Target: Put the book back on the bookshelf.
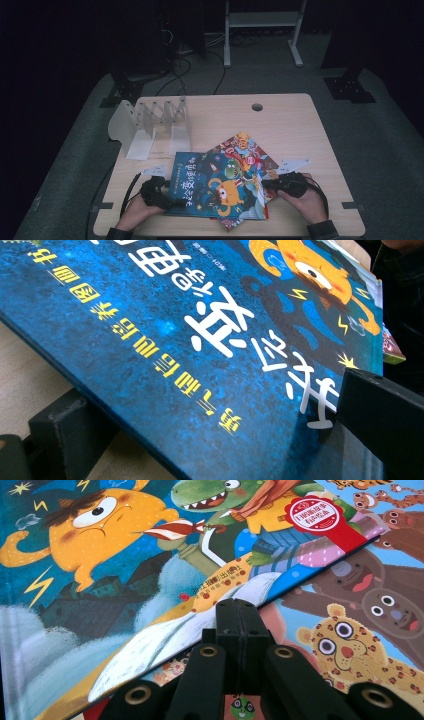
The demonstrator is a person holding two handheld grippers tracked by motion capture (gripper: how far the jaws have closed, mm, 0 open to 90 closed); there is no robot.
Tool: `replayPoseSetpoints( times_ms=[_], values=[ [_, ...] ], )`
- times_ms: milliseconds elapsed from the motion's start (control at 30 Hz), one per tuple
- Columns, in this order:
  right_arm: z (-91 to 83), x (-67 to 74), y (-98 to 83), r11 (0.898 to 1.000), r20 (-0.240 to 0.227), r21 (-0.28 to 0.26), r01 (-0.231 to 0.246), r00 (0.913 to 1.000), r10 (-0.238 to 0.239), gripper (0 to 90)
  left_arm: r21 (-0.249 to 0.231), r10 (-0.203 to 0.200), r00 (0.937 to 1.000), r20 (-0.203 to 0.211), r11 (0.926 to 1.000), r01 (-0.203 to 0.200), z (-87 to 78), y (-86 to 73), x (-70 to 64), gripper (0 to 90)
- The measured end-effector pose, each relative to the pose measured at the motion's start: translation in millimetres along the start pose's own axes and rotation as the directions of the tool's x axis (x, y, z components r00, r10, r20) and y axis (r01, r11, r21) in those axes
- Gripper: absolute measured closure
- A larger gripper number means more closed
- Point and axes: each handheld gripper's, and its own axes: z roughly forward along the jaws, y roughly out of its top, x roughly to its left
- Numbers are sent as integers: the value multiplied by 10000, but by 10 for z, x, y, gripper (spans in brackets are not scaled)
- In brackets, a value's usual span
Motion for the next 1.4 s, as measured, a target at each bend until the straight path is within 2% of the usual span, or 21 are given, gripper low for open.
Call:
replayPoseSetpoints(
  times_ms=[100,300,533,733,767,900,1033,1233,1400],
  values=[
    [6,6,6,10000,-141,32,31,9999,-31,889,120,-21,10000,-26,9999,21,-25,10,2,0],
    [34,36,29,9998,-368,77,186,9992,-183,889,52,6,9999,-146,10000,-6,-101,38,-2,0],
    [92,110,75,9992,-870,131,390,9955,-377,887,-602,40,9996,-266,9982,-56,-308,116,-23,0],
    [130,162,109,9983,-1066,161,555,9929,-535,887,-851,155,9989,-438,9962,-192,-455,173,-47,85],
    [133,167,113,9983,-1090,173,551,9926,-529,888,-819,228,9980,-591,9963,-276,-488,203,-66,96],
    [147,185,126,9981,-1134,192,592,9919,-566,888,-976,288,9968,-739,9946,-360,-561,281,-97,142],
    [162,201,137,9977,-1199,203,643,9909,-614,889,-896,328,9959,-838,9952,-403,-610,351,-127,154],
    [191,230,160,9973,-1331,202,713,9888,-680,889,-701,369,9945,-979,9966,-439,-715,550,-147,198],
    [225,279,189,9965,-1479,212,804,9860,-764,888,-476,359,9941,-1022,9980,-409,-816,753,-144,281]
  ],
)
